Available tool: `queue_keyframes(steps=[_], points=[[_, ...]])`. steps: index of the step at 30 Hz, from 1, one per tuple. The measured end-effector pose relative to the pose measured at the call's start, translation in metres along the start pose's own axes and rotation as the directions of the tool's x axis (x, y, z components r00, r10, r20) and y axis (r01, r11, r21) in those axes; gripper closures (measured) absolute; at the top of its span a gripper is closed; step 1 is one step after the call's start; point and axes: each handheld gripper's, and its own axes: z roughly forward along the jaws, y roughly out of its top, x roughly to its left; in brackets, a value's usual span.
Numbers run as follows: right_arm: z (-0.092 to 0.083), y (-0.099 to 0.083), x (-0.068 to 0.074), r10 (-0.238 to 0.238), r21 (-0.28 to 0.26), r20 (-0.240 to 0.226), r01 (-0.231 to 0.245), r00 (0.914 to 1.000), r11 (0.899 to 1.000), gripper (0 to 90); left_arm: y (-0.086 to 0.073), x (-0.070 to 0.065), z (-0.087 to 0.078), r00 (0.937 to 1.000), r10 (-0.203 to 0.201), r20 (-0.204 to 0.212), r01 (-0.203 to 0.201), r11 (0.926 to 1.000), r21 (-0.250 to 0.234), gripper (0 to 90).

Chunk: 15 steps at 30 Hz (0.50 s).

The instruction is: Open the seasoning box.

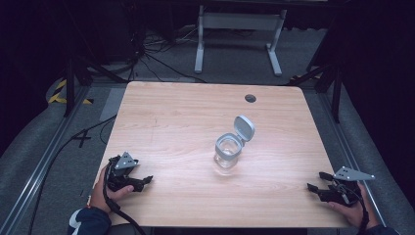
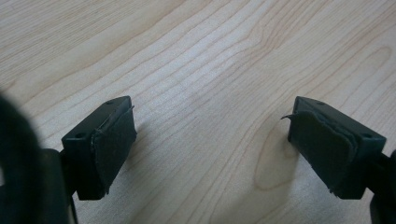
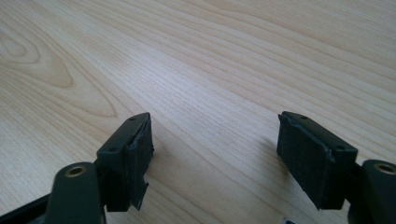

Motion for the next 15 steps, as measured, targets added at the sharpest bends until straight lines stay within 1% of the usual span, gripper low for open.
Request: queue_keyframes(steps=[8,11,13,15], points=[[0.0013,0.0002,0.0004,-0.008,-0.005,-0.009,0.008,0.9999,1.000,24.8,0.0000,0.0003,0.0000,1.0000,0.000,0.002,0.000,1.0000,-0.001,15.3],[0.0017,0.0005,0.0010,-0.009,-0.002,-0.007,0.009,0.9999,1.000,23.6,0.0000,0.0003,0.0000,1.0000,0.000,0.000,0.000,1.0000,-0.001,15.4],[0.0017,0.0008,0.0018,-0.003,-0.002,-0.006,0.003,1.0000,1.000,23.8,0.0000,0.0003,0.0000,1.0000,-0.001,0.002,0.001,1.0000,-0.001,15.4],[0.0019,0.0009,0.0025,-0.008,-0.005,-0.001,0.008,1.0000,1.000,24.6,0.0003,0.0007,-0.0003,1.0000,0.000,0.001,0.000,1.0000,0.000,15.3]])
